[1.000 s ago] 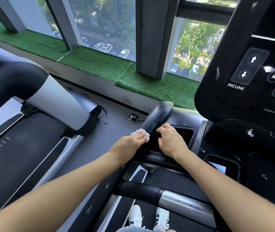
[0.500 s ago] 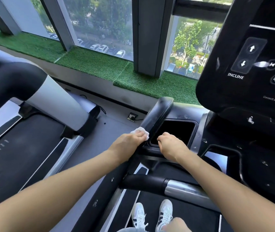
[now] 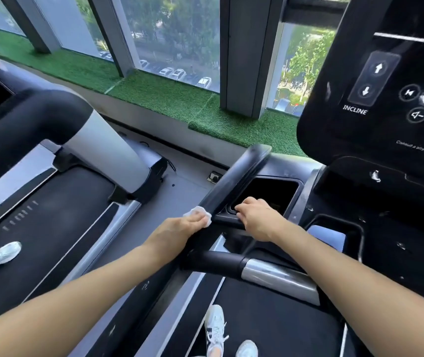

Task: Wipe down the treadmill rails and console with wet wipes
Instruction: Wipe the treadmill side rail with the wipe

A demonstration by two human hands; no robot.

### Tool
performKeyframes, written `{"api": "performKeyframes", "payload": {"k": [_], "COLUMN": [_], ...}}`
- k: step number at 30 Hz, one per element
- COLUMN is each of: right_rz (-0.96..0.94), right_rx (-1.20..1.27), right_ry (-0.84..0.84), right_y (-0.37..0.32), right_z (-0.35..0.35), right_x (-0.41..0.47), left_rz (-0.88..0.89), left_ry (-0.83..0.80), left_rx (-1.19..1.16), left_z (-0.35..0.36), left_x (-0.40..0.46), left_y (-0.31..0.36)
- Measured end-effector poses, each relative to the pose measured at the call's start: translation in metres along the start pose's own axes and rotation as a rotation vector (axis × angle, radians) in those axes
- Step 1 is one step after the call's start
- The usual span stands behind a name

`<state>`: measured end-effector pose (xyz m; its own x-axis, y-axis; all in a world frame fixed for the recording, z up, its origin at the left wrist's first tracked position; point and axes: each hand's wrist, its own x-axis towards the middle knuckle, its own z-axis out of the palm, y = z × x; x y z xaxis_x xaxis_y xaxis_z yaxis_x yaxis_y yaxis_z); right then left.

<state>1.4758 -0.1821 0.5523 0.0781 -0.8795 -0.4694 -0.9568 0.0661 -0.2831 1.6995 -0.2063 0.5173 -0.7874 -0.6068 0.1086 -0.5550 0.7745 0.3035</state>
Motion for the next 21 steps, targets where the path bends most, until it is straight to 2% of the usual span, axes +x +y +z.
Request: {"api": "performKeyframes", "payload": {"k": [3, 7, 11, 14, 18, 21], "right_rz": [-0.028, -0.031, -0.041, -0.051, -0.051, -0.047], "right_rx": [-0.024, -0.076, -0.102, -0.122, -0.095, -0.090], "right_ry": [0.026, 0.006, 0.040, 0.047, 0.047, 0.042], "right_y": [0.000, 0.001, 0.001, 0.000, -0.001, -0.001], "right_z": [0.005, 0.004, 0.007, 0.006, 0.003, 0.002], "right_x": [-0.005, 0.001, 0.001, -0.001, 0.001, 0.001], "left_rz": [-0.031, -0.148, -0.122, -0.088, -0.123, -0.237], "left_ry": [0.028, -0.045, 0.062, 0.148, 0.059, -0.016], "left_rx": [0.055, 0.001, -0.070, -0.020, -0.014, 0.020], "left_z": [0.009, 0.005, 0.003, 0.001, 0.001, 0.002], "left_x": [0.037, 0.064, 0.007, -0.034, -0.034, -0.003], "left_y": [0.003, 0.009, 0.015, 0.022, 0.017, 0.016]}}
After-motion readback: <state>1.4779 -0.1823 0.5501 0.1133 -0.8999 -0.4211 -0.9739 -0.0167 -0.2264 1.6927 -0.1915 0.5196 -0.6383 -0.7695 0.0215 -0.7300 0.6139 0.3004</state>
